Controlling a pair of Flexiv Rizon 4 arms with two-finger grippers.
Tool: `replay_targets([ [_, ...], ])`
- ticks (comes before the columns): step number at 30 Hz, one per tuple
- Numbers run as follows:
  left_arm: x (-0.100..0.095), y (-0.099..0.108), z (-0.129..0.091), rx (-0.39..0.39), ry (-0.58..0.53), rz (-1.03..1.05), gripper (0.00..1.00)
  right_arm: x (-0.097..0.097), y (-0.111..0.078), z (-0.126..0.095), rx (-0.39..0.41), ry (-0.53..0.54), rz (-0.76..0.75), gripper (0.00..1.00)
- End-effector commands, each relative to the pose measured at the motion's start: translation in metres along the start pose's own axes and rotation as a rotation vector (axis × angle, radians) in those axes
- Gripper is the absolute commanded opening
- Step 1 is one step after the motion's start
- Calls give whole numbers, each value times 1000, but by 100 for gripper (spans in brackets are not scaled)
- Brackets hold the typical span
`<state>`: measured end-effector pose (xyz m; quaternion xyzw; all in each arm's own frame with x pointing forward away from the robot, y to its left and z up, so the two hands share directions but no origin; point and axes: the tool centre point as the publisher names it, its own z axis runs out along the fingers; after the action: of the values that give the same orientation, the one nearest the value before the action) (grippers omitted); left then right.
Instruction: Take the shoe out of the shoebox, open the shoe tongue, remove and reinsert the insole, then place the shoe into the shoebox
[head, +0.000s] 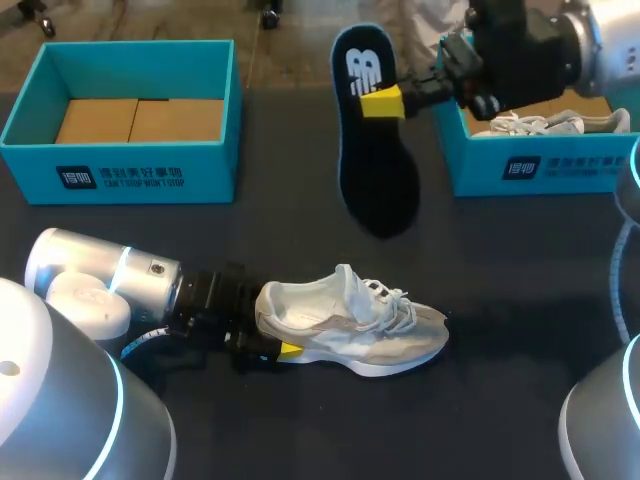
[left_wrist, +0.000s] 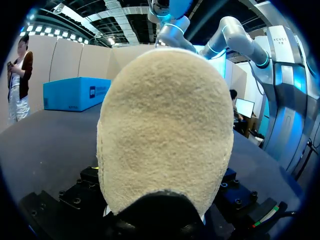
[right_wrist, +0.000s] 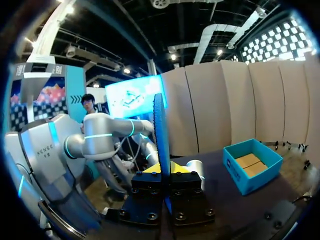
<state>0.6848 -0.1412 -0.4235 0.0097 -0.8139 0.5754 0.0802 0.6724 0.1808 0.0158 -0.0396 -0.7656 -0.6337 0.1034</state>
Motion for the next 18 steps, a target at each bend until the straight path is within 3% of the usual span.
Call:
replay_targets([
  [1,-2,2,2,-1,0,-1,0,18,-2,-14,-58,-17,-1,0],
  [11,-2,2,2,-1,0,-1,0,30,16,-30,-84,-3,93,0],
  [18,-2,2,2,-1,0,-1,0,31,17,-34,-93,-2,113,0],
])
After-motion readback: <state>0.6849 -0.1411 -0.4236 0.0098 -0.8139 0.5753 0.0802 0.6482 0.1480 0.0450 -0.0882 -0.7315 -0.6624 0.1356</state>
